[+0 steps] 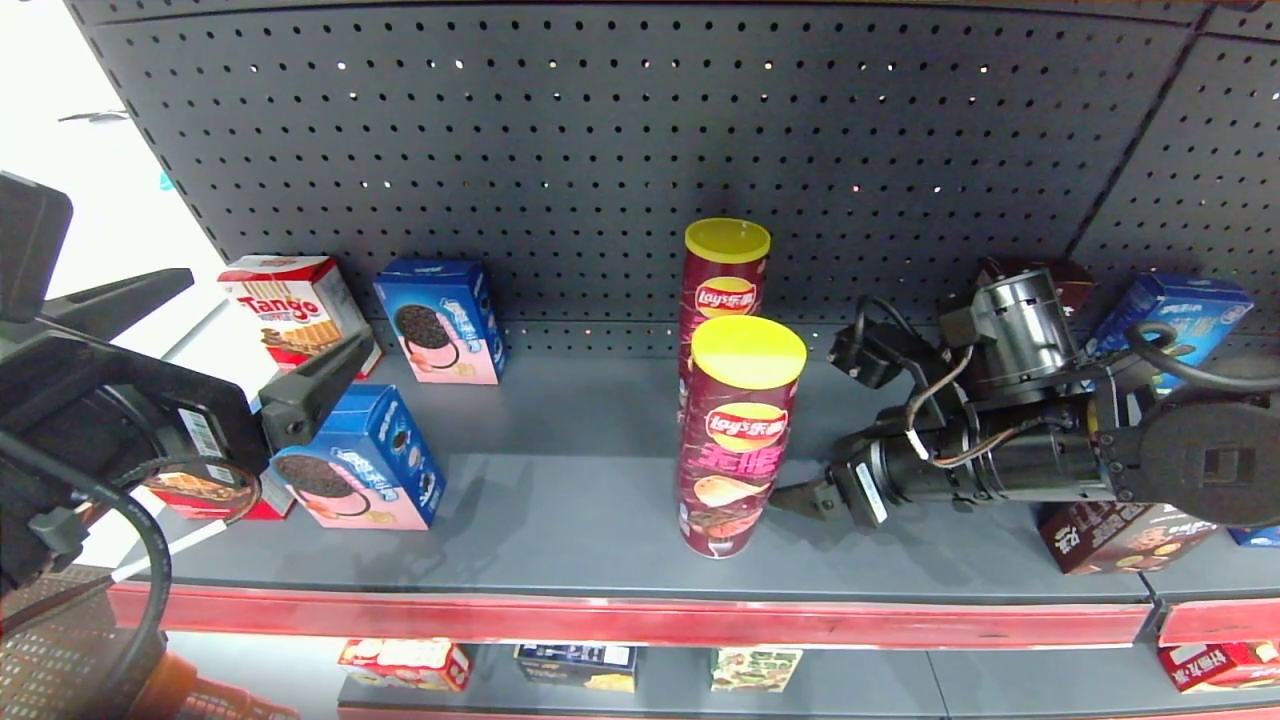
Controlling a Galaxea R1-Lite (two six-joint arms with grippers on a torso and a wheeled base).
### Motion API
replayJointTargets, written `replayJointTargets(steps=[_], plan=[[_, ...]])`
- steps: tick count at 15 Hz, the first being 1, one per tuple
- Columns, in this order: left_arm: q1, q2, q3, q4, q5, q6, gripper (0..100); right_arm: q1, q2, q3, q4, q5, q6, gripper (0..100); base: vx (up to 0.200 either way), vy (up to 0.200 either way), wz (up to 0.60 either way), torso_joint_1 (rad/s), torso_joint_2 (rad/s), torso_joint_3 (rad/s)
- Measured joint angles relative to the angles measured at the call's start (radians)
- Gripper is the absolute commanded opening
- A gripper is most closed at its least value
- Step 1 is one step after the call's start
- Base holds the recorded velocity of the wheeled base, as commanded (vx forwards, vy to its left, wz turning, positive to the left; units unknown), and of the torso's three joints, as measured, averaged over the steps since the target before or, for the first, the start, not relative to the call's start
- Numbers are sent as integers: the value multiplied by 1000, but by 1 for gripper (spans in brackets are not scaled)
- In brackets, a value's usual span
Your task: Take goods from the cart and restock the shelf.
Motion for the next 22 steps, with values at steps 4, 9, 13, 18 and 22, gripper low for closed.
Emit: replayJointTargets(steps=[4,9,13,18,22], plan=[[1,0,1,0,0,0,100,0,5,-4,-1,0,0,100,0,0,0,0,0,0],[1,-9,12,1,1,-1,100,-2,-11,-3,-14,-1,4,100,0,0,0,0,0,0],[0,-49,45,11,1,-2,100,-6,-100,2,-34,-5,12,100,0,0,0,0,0,0],[-10,-157,114,19,2,-1,100,-4,-264,60,-33,-31,29,100,0,0,0,0,0,0],[-37,-281,214,21,3,17,100,-5,-488,165,-29,-60,33,100,0,0,0,0,0,0]])
